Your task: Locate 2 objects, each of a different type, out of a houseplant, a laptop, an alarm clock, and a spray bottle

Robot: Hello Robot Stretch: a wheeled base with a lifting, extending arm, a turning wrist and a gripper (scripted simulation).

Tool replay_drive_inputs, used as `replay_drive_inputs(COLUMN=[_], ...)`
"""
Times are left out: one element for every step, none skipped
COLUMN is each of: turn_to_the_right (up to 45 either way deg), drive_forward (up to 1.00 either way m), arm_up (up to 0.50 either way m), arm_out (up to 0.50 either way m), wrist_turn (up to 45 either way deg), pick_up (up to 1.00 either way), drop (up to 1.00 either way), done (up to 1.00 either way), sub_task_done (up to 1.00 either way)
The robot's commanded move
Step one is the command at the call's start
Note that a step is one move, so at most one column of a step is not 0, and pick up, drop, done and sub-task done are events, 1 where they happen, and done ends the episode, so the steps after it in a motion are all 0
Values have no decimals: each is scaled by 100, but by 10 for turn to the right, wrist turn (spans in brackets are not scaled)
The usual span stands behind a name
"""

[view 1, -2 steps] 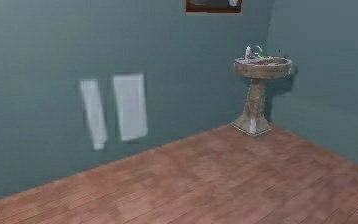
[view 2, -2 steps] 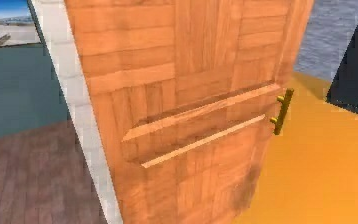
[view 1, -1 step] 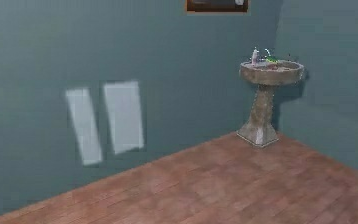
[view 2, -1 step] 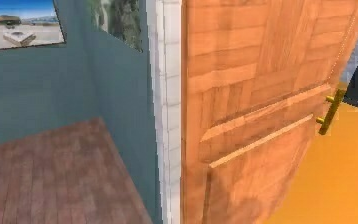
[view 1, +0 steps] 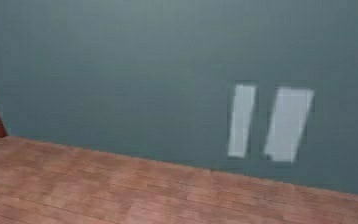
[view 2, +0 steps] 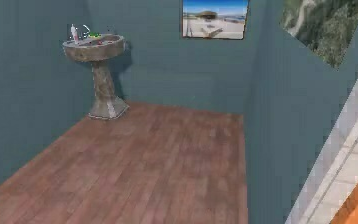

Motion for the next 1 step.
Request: replay_drive_inputs(turn_to_the_right=[-360], drive_forward=[0], arm_up=[0], arm_out=[0], wrist_turn=[0], pick_up=[0], drop=[0], done=[0], sub_task_done=[0])
